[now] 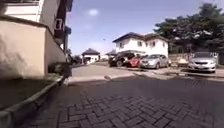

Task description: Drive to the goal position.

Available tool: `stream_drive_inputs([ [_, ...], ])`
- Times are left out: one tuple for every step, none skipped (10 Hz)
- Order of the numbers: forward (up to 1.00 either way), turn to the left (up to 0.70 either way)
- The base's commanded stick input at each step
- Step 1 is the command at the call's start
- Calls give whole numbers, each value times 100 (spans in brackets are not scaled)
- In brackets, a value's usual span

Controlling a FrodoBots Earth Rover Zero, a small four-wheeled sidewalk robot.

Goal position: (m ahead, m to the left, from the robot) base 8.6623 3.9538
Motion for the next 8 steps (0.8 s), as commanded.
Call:
stream_drive_inputs([
  [70, 0],
  [70, 0],
  [70, 0],
  [70, 0],
  [70, 0],
  [70, 0],
  [70, 7],
  [70, 32],
])
